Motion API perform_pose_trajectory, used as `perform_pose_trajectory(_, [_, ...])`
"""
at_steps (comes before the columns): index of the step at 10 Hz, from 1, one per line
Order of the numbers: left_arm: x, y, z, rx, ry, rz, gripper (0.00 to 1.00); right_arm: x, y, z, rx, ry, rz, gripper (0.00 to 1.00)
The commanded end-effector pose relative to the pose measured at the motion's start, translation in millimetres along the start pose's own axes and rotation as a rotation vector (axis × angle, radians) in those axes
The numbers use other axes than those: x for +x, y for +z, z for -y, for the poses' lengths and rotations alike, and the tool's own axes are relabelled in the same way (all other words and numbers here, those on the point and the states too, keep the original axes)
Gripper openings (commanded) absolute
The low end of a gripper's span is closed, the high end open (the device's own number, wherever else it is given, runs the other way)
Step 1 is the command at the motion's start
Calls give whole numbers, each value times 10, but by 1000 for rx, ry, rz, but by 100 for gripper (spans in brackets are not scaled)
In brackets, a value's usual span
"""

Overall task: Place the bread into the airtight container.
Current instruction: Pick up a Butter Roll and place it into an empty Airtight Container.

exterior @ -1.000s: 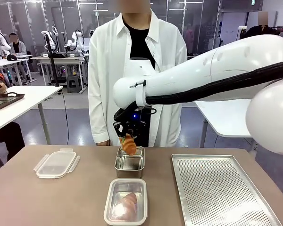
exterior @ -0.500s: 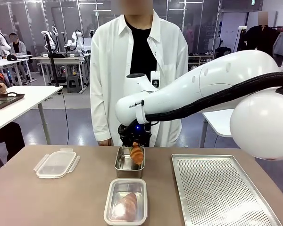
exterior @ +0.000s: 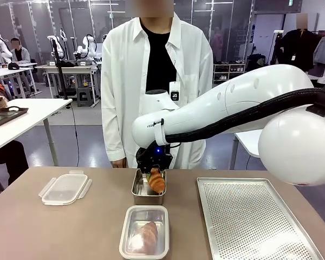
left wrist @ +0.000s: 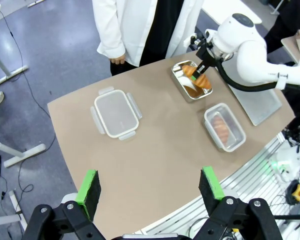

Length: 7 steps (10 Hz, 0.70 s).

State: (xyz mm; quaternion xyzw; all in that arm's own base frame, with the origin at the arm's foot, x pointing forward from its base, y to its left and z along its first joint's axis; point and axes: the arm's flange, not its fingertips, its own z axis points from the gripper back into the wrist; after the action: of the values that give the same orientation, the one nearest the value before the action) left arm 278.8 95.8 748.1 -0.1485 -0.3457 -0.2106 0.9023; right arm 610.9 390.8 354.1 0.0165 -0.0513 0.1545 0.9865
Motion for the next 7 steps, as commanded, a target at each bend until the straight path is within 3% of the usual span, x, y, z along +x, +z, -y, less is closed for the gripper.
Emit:
perform_pose_trajectory(1, [7,14,5,-10,-11,5,100,66,4,-2,45,-11,-11,66])
perform_pose_trajectory(4, [7,14,5,-10,-11,5,100,42,67,-2,83,-13,-1,96])
perform_pose_trajectory(7, [7,14,5,-10,-11,5,100,-24,79,82,132,35,-44,100])
